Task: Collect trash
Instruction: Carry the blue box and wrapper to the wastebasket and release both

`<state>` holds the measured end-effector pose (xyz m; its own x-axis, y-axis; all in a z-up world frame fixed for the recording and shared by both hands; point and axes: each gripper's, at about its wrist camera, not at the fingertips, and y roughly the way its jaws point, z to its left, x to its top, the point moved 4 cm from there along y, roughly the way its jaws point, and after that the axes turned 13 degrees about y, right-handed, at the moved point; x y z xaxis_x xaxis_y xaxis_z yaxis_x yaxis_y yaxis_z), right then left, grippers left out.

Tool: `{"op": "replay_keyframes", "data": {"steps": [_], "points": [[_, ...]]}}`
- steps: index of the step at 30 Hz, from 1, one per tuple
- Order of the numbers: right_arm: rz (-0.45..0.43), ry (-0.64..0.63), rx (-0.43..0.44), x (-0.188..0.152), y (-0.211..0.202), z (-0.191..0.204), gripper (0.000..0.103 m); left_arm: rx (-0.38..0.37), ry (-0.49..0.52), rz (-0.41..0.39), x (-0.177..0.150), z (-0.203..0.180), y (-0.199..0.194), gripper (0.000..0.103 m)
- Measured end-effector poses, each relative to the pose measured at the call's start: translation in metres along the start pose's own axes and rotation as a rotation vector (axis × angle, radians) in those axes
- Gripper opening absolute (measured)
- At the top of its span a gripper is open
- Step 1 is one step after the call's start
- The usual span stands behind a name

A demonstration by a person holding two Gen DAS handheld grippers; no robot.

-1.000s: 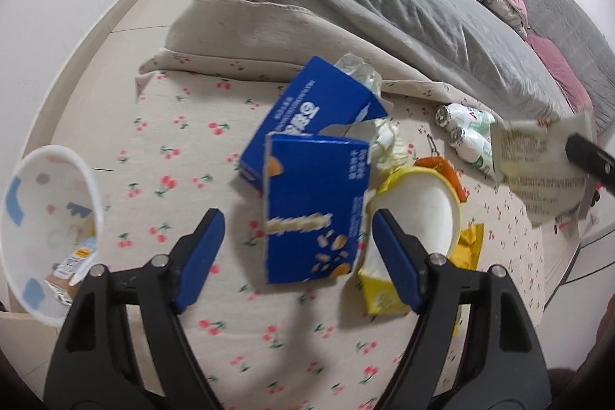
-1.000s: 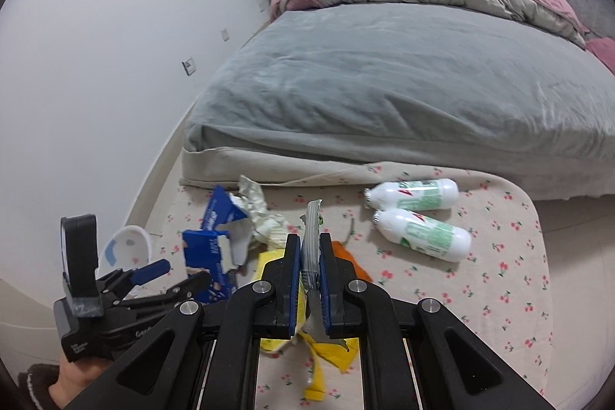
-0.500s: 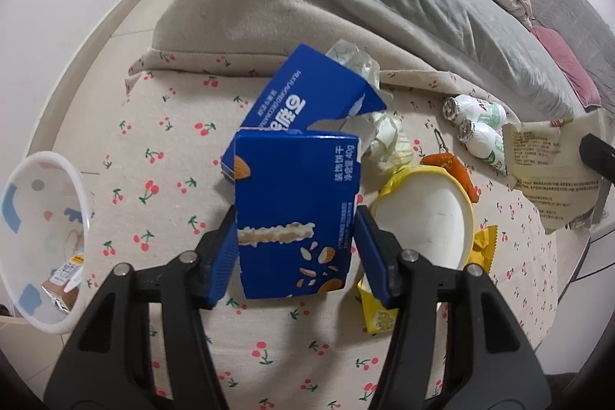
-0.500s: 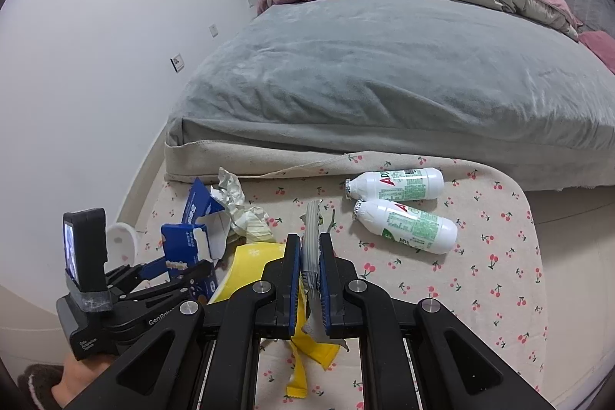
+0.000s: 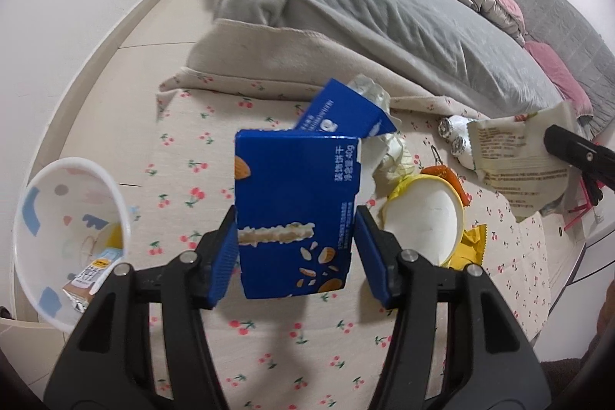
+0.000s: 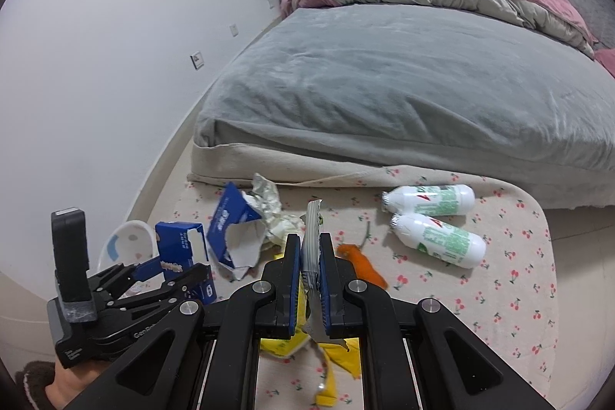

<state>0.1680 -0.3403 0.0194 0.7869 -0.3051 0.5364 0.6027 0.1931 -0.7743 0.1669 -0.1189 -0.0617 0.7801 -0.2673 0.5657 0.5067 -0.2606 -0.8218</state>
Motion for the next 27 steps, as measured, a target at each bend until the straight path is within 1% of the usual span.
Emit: {"op": "replay_keyframes", "data": {"steps": [13,19,27], "points": [[0.024,-0.067,0.06,-0.006,0.018,0.06,0.009,0.041,-0.053,-0.036,-0.014,0.047,-0.024,0.059],[0.045,-0.107,0.086,-0.012,0.03,0.09,0.009,0.068,-0.087,-0.043,-0.025,0.076,-0.032,0.059],[0.084,-0.176,0.106,-0.029,0.049,0.134,0.009,0.102,-0.147,-0.035,-0.045,0.119,-0.041,0.059]]}}
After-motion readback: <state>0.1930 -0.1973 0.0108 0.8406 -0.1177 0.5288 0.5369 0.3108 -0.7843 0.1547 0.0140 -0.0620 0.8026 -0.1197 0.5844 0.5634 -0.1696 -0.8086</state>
